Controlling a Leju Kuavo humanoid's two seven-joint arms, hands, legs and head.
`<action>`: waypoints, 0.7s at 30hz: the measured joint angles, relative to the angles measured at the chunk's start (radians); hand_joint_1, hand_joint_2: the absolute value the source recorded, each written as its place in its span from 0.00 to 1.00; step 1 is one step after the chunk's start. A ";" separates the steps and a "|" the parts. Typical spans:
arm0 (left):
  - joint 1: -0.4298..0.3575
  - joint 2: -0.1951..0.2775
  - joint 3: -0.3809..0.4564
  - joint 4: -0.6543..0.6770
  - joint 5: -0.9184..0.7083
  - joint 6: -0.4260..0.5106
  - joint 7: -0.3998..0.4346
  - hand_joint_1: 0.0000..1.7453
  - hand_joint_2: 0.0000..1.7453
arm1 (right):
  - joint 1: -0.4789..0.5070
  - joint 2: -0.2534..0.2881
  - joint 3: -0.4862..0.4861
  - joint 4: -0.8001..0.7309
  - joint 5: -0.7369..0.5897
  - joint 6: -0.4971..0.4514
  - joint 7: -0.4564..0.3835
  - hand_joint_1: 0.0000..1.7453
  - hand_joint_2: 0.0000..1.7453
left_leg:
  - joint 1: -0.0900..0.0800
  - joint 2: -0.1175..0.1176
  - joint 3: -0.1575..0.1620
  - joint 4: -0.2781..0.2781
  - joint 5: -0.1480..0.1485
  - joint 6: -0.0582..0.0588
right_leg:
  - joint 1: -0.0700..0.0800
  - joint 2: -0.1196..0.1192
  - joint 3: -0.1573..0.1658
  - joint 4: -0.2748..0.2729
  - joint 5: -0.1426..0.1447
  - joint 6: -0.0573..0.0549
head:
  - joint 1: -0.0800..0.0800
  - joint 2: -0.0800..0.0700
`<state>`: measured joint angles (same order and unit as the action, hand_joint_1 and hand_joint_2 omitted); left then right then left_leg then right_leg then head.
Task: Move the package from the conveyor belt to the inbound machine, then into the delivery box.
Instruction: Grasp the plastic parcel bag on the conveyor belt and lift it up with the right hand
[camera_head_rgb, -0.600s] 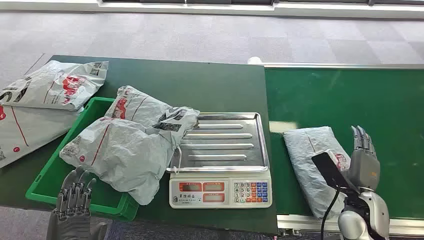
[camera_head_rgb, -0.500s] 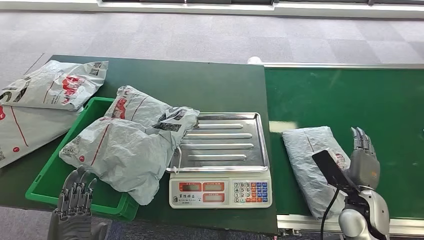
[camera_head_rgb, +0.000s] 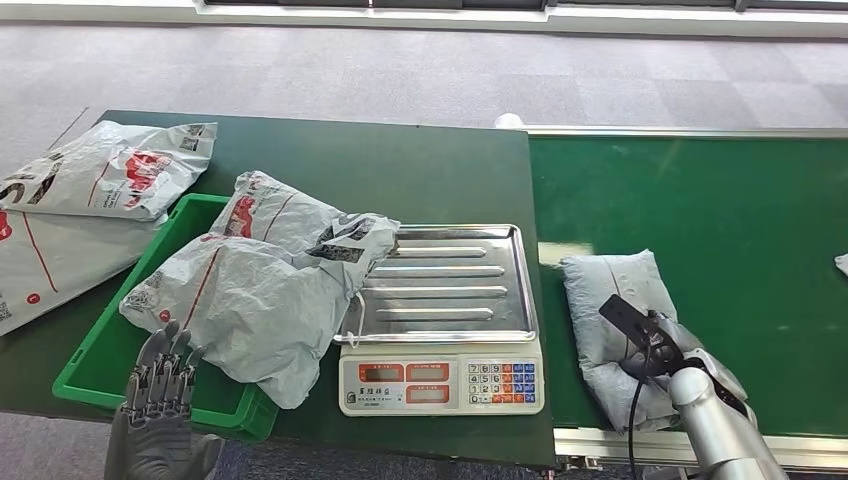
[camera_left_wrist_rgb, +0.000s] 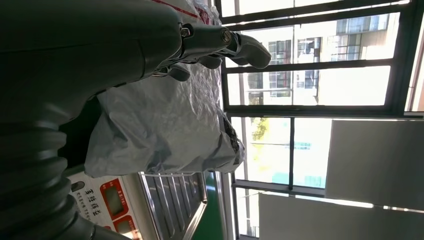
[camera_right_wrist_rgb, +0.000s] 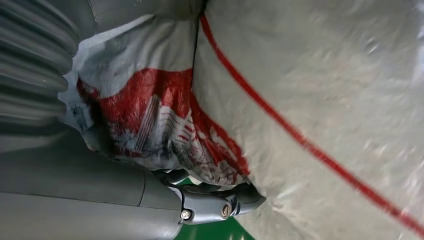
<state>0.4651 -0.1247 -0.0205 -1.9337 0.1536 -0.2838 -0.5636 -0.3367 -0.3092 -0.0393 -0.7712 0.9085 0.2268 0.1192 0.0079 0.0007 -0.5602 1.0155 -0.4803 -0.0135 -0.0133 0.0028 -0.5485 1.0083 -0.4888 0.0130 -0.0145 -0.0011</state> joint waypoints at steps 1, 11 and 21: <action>-0.002 0.008 -0.008 0.004 0.002 0.006 -0.002 0.00 1.00 | -0.020 -0.001 0.010 0.030 -0.005 0.015 0.000 0.56 1.00 | 0.000 0.000 0.001 0.000 0.000 0.000 | 0.000 0.000 0.000 0.000 0.000 0.000 | 0.000 0.000; -0.010 0.046 -0.039 0.030 0.003 0.012 -0.007 0.00 1.00 | -0.109 -0.010 0.060 0.160 -0.013 0.034 -0.005 1.00 1.00 | 0.000 0.000 0.003 0.001 0.000 0.000 | 0.000 0.001 0.003 0.000 0.001 0.001 | 0.000 0.000; -0.011 0.061 -0.045 0.040 0.013 0.021 -0.019 0.00 1.00 | -0.117 -0.017 0.075 0.181 -0.103 0.000 -0.070 1.00 1.00 | 0.000 0.000 0.003 0.001 0.000 0.000 | 0.000 0.000 0.003 0.000 0.001 0.001 | 0.000 0.000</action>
<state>0.4536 -0.0638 -0.0657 -1.8936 0.1666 -0.2632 -0.5824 -0.4535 -0.3260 0.0359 -0.5898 0.8059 0.2272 0.0492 0.0082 0.0006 -0.5575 1.0163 -0.4803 -0.0132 -0.0133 0.0029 -0.5450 1.0079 -0.4882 0.0137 -0.0149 -0.0011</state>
